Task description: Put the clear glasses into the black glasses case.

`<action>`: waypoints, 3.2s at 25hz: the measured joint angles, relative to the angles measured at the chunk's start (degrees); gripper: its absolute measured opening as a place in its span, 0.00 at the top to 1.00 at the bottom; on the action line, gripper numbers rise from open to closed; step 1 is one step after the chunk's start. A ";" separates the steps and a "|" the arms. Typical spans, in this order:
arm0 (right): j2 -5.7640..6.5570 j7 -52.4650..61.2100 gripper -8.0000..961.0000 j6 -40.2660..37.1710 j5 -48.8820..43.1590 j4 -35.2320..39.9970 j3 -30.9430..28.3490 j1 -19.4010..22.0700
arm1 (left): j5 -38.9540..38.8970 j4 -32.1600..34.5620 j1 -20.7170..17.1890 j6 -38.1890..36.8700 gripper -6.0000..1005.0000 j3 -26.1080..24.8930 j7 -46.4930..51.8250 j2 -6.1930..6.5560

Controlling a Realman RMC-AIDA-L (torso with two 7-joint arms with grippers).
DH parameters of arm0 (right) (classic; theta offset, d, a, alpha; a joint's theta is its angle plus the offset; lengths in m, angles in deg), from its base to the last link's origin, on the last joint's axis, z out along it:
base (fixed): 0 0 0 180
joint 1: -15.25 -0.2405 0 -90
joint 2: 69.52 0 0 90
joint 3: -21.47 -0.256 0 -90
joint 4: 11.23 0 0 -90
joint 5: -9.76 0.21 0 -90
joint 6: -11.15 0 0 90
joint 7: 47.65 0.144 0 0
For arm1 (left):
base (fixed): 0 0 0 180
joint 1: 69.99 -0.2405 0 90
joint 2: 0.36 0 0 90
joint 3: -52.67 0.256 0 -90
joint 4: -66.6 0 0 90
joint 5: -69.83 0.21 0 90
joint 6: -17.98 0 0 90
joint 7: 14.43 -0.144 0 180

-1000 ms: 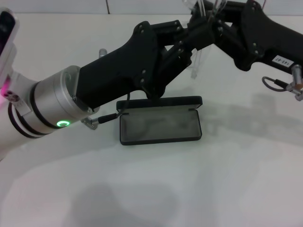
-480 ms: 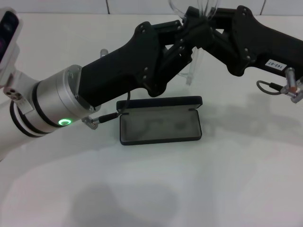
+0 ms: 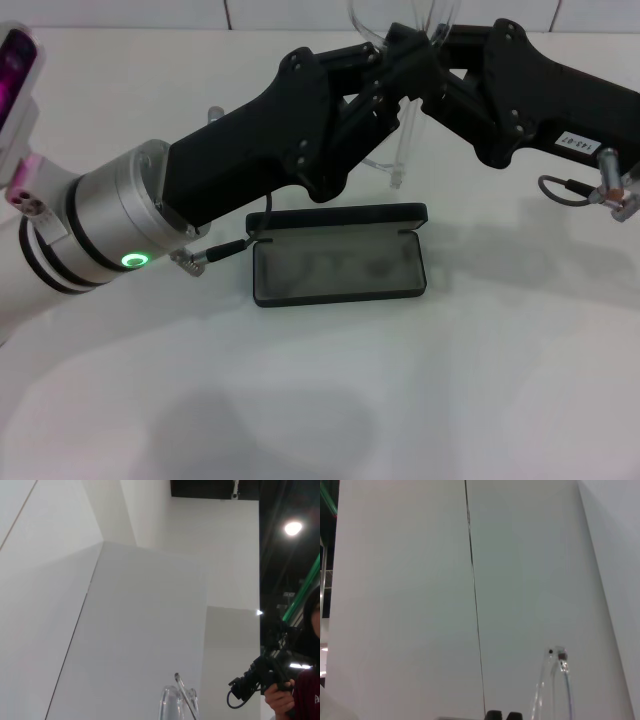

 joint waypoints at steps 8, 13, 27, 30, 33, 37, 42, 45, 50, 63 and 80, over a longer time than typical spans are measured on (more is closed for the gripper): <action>-0.08 0.00 0.87 0.03 0.00 -0.01 -0.01 0.20 | -0.02 -0.02 -0.08 0.00 0.91 0.13 0.25 0.00; -0.20 0.00 0.87 0.03 0.12 -0.04 -0.30 0.49 | 0.35 -0.02 -0.08 -0.25 0.91 0.49 0.27 0.08; 1.17 0.90 0.87 0.40 0.03 1.79 -2.17 2.67 | 3.61 0.38 -1.33 -4.15 0.91 0.02 -0.41 1.71; 3.56 4.85 0.87 1.21 -1.63 8.65 -3.22 6.29 | 4.40 0.93 -3.49 -6.11 0.91 -0.47 -0.48 4.64; 6.23 11.34 0.87 2.80 -7.02 20.42 -3.76 11.13 | 4.49 0.96 -5.21 -7.17 0.91 -0.60 -0.50 7.73; 7.08 22.33 0.87 2.85 -19.09 37.51 -7.67 16.16 | 4.75 1.00 -6.74 -7.53 0.91 -0.60 -0.25 11.81; 3.24 39.94 0.87 -0.61 -43.85 64.77 -10.19 19.94 | 5.40 1.04 -7.31 -8.04 0.91 -0.68 0.43 15.17; 0.58 49.42 0.87 -2.31 -59.68 78.03 -4.51 19.51 | 6.28 1.21 -8.39 -8.56 0.91 -3.64 0.69 16.55; -0.06 62.09 0.87 1.33 -74.95 83.82 8.52 14.58 | 9.94 1.42 -9.73 -8.64 0.91 -10.79 0.70 16.16; -0.52 82.38 0.87 12.85 -105.04 76.54 37.63 -0.99 | 13.46 1.21 -10.19 -8.21 0.91 -15.49 0.71 15.23; -0.52 84.05 0.86 28.79 -109.92 68.77 47.19 -1.00 | 13.51 1.10 -10.06 -8.17 0.91 -16.52 0.78 14.57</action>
